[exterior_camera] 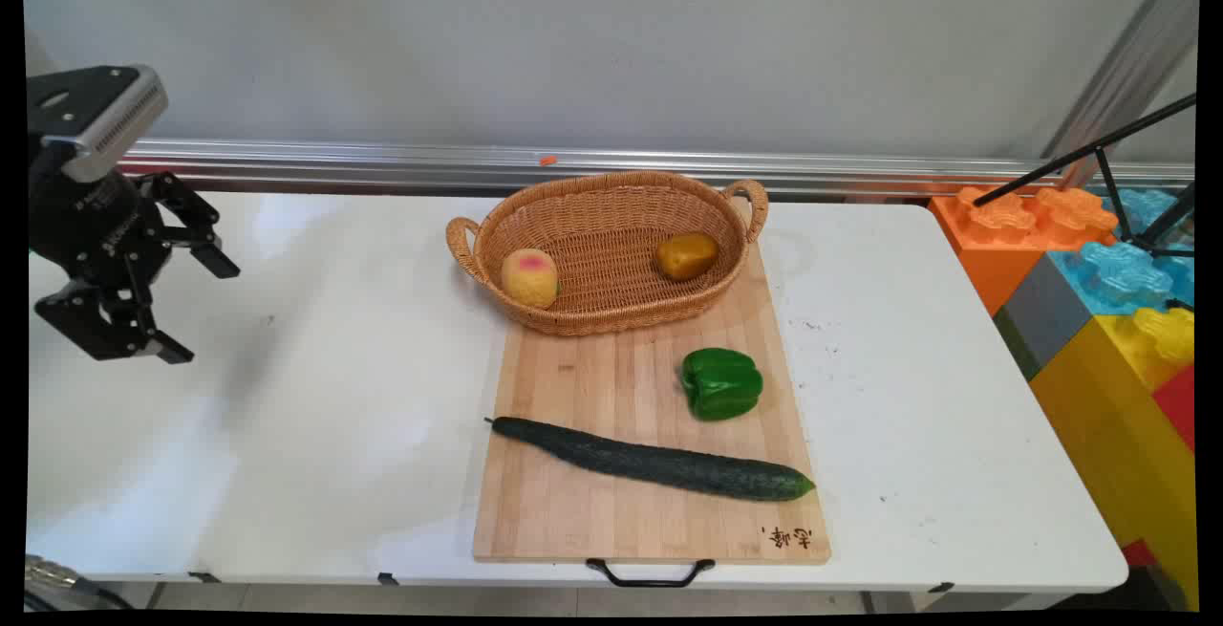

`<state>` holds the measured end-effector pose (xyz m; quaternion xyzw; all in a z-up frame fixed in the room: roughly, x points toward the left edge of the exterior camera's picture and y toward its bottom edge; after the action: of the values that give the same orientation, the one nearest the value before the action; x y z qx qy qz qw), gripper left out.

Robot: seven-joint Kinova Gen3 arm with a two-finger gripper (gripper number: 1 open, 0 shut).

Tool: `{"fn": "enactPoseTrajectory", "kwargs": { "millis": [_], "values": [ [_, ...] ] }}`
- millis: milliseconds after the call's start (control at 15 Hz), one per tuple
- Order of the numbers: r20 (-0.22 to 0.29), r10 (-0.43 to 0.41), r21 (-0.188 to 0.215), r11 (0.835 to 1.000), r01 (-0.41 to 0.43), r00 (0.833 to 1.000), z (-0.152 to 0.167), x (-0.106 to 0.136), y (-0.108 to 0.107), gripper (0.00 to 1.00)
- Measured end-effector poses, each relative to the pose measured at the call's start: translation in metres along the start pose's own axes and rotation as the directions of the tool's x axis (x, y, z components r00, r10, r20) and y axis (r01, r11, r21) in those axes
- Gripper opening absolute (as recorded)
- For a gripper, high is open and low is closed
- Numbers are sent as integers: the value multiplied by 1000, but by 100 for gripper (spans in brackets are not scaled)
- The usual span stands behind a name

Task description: Pick up the potato from the vegetable basket

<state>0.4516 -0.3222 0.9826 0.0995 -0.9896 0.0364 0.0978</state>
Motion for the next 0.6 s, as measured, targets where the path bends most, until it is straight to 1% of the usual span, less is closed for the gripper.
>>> {"fn": "enactPoseTrajectory", "kwargs": {
  "millis": [133, 333, 467, 600],
  "values": [
    [-17, -19, 2, 1000, 19, 1000, 4, 6, -1, 100],
    [-52, -42, 19, 999, 43, 998, 11, 28, -7, 100],
    [-71, -54, 43, 997, 57, 996, 14, 47, -14, 100],
    [-99, -73, 78, 994, 81, 992, 20, 78, -28, 100]
  ]
}}
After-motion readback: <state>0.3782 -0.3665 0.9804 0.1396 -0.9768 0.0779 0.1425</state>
